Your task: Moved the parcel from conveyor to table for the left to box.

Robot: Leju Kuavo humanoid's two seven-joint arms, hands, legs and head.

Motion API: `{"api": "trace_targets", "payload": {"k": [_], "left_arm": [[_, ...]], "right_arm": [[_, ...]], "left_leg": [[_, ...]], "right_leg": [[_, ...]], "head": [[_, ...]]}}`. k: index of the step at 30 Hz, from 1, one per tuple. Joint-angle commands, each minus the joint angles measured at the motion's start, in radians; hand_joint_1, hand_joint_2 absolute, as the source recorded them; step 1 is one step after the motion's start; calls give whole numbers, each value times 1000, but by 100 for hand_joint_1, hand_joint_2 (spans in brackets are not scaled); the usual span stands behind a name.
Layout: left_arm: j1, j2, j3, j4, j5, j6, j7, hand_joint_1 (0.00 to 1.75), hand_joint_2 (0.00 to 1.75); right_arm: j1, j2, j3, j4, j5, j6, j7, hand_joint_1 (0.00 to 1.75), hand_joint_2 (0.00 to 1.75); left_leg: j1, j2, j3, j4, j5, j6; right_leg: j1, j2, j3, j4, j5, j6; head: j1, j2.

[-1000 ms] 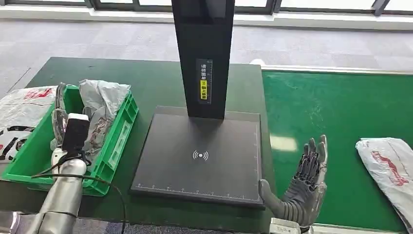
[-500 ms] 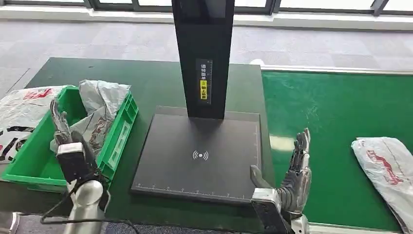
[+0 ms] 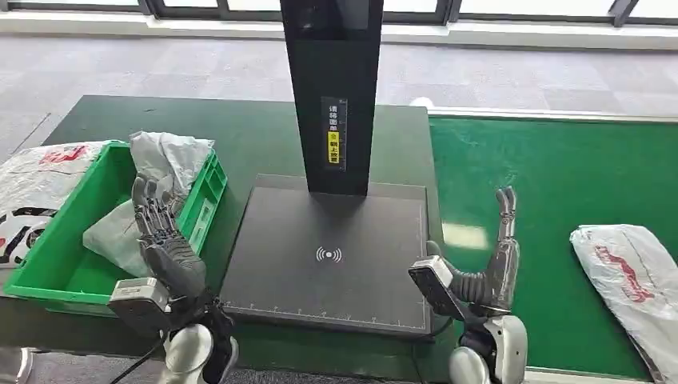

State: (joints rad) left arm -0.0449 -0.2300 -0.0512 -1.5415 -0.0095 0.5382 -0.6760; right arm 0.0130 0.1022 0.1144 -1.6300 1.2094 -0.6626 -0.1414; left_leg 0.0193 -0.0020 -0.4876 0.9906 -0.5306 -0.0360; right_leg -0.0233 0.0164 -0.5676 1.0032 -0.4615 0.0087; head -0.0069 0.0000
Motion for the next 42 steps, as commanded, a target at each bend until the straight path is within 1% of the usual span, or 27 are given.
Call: {"api": "trace_targets", "payload": {"k": [1, 3, 4, 5, 6, 7, 10, 12, 13, 14, 15, 18, 27, 28, 29, 32, 35, 42], "left_arm": [[28, 2, 38, 58, 146, -131, -22, 0, 0], [39, -9, 55, 24, 121, -188, -22, 0, 0], [39, -7, 51, 22, 102, -223, -22, 0, 0], [38, -9, 52, 23, 100, -224, -22, 0, 0], [36, -9, 50, 26, 100, -230, -22, 0, 0], [36, -10, 53, 20, 85, -235, -22, 0, 0], [39, -12, 62, 9, 82, -251, -22, 0, 0], [41, -10, 64, 8, 85, -261, -22, 0, 0], [42, -9, 63, 9, 82, -263, -22, 0, 0], [43, -9, 64, 11, 81, -268, -22, 0, 0], [45, -8, 63, 7, 80, -270, -22, 0, 0], [36, -8, 65, 8, 69, -272, -22, 0, 0], [36, -8, 65, 8, 69, -272, -22, 0, 0], [32, -8, 69, 19, 66, -260, -22, 0, 0], [28, -6, 71, 23, 74, -267, -22, 0, 0], [27, -7, 74, 32, 74, -271, -22, 0, 0], [25, -12, 74, 37, 69, -274, -22, 0, 0], [25, -12, 74, 37, 69, -274, -22, 0, 0]], "right_arm": [[-76, -192, -223, 277, 87, 85, 70, 0, 175], [-49, -246, -276, 303, 87, 112, 76, 0, 175], [-43, -267, -301, 318, 80, 144, 76, 0, 175], [-42, -276, -309, 326, 71, 150, 69, 0, 175], [-40, -283, -318, 332, 70, 153, 68, 0, 175], [-36, -303, -334, 349, 84, 225, 92, 0, 175], [-22, -367, -409, 427, 87, 322, 128, 0, 175], [-41, -394, -450, 494, 83, 342, 132, 0, 175], [-59, -407, -466, 532, 84, 351, 131, 0, 175], [-74, -415, -473, 561, 79, 358, 126, 0, 175], [-96, -420, -484, 604, 74, 353, 116, 0, 175], [-149, -424, -499, 710, 87, 368, 121, 0, 175], [-149, -424, -499, 710, 87, 368, 121, 0, 175], [-166, -435, -504, 737, 101, 394, 158, 0, 175], [-182, -459, -516, 774, 103, 409, 170, 0, 175], [-250, -532, -553, 931, 107, 444, 177, 0, 175], [-305, -570, -577, 1067, 124, 419, 182, 0, 175], [-305, -570, -577, 1067, 124, 419, 182, 0, 175]], "left_leg": [[0, -1, 3, -2, 1, 2], [0, -4, 3, -4, 2, 3], [0, -6, 6, -2, 2, 3], [0, -6, 9, -3, 1, 4], [-1, -6, 9, -1, 1, 3], [-1, -6, 9, -2, 1, 4], [-2, -6, 8, 0, 0, 4], [-2, -7, 8, -3, 0, 6], [-3, -7, 5, -1, 0, 6], [-3, -6, 5, -2, 0, 6], [-4, -4, 0, -1, -1, 6], [-3, -1, 0, -2, -1, 7], [-3, -1, 1, -2, -2, 7], [-3, -1, 1, -1, -2, 6], [-3, -1, 1, -2, -2, 7], [-4, -1, 1, -1, -1, 7], [-5, -3, 1, -2, -1, 8], [-6, -2, 1, -1, -1, 8]], "right_leg": [[0, -2, 4, -4, 1, 0], [1, -5, 6, -7, 2, 0], [0, -7, 4, -5, 0, 0], [1, -7, 5, -6, 1, 0], [0, -7, 4, -4, 0, 1], [0, -7, 5, -6, 0, 0], [-1, -6, 3, -4, 0, 1], [-1, -8, 5, -7, 1, 0], [-2, -8, 4, -5, 0, 2], [-2, -7, 5, -6, 0, 2], [-3, -6, 3, -4, 0, 3], [-3, -3, 3, -5, 0, 2], [-2, -2, 3, -5, 0, 2], [-2, -2, 3, -4, -1, 2], [-3, -3, 3, -4, 0, 2], [-3, -3, 3, -4, 0, 2], [-4, -4, 3, -5, 0, 3], [-5, -3, 3, -4, 0, 3]], "head": [[0, 0], [0, 0], [0, 0], [0, 0], [0, 0], [0, 0], [0, 0], [0, 0], [0, 0], [0, 0], [0, 0], [0, 0], [0, 0], [0, 0], [0, 0], [0, 0], [0, 0], [0, 0]]}}
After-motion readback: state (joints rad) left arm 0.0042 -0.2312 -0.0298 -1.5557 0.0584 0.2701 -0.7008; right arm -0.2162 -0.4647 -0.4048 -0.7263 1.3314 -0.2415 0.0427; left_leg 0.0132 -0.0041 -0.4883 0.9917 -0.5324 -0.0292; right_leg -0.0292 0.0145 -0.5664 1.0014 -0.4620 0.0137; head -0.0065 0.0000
